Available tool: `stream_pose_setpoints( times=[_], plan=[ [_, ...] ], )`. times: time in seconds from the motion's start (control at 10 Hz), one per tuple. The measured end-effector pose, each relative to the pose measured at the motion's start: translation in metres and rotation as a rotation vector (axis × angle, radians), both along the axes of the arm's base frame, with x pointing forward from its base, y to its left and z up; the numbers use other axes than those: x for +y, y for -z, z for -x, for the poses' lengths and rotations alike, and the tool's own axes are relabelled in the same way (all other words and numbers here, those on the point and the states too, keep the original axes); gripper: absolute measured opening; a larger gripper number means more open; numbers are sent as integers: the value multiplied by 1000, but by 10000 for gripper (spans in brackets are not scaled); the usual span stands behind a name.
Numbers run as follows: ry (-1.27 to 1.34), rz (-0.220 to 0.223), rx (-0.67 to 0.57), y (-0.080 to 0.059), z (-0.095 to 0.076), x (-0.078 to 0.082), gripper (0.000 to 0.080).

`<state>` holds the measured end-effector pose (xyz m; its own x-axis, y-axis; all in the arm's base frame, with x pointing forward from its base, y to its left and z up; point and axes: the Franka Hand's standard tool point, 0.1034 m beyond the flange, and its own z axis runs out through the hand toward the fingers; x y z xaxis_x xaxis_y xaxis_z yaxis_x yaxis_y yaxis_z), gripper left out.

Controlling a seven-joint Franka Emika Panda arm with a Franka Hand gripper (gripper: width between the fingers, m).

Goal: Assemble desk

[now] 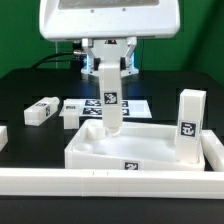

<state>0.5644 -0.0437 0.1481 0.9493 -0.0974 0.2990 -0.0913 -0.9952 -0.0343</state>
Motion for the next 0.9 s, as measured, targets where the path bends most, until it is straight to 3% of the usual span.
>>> stream_pose_setpoints(
  times=[0.3, 0.5, 0.6, 0.9],
  plan=[
    [-8, 17, -35, -1, -1, -4, 291],
    [-4, 66, -150, -4, -6, -12, 291],
    [-16, 68, -121, 2, -2, -16, 291],
    [-12, 63, -100, -1, -6, -27, 291]
  ],
)
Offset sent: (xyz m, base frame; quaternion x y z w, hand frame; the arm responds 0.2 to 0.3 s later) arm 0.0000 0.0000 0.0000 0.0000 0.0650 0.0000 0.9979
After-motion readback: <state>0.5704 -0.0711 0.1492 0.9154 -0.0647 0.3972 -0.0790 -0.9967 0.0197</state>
